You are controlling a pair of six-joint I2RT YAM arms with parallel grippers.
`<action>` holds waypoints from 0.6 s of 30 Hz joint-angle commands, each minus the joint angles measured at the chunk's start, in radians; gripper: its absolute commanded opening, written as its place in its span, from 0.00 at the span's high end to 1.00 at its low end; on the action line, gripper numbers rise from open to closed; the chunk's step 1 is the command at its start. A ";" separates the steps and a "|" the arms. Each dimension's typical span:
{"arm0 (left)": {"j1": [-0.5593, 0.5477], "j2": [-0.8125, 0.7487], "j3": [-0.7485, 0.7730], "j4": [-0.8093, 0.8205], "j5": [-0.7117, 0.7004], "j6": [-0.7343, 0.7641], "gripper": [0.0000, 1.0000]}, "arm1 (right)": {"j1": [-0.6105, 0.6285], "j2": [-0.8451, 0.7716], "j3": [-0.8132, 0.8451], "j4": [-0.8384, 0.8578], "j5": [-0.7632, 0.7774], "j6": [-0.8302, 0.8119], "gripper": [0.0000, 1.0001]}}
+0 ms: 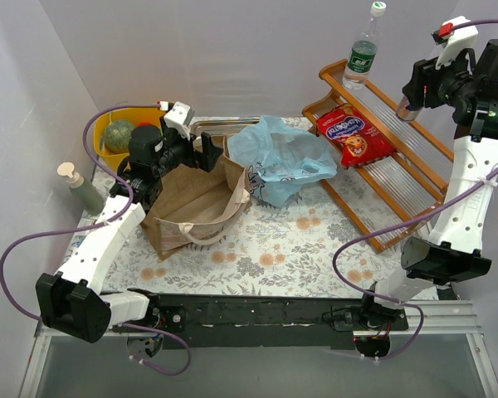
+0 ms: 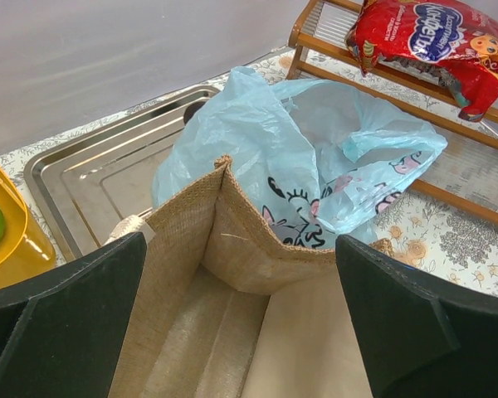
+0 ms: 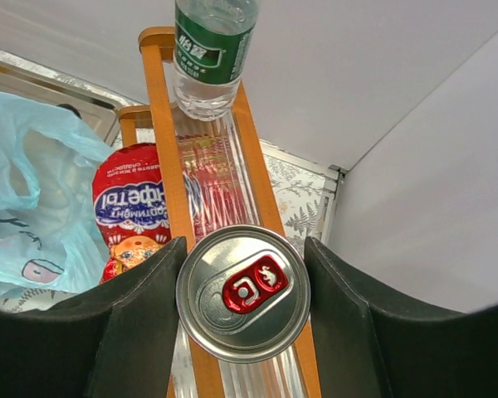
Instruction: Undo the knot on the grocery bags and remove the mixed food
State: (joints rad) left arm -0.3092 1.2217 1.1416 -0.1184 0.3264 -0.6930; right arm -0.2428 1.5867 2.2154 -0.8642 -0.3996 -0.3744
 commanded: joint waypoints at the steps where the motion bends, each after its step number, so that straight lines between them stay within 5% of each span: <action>1: 0.007 -0.027 -0.014 0.013 0.008 0.001 0.02 | -0.006 0.002 0.009 0.087 -0.053 0.029 0.99; 18: 0.005 -0.019 -0.022 0.010 0.013 0.009 0.02 | -0.027 0.041 -0.059 0.091 -0.085 0.068 0.99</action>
State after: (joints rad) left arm -0.3088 1.2217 1.1339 -0.1188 0.3267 -0.6926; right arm -0.2626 1.6268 2.1502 -0.8532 -0.4534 -0.3359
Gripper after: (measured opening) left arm 0.981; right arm 0.622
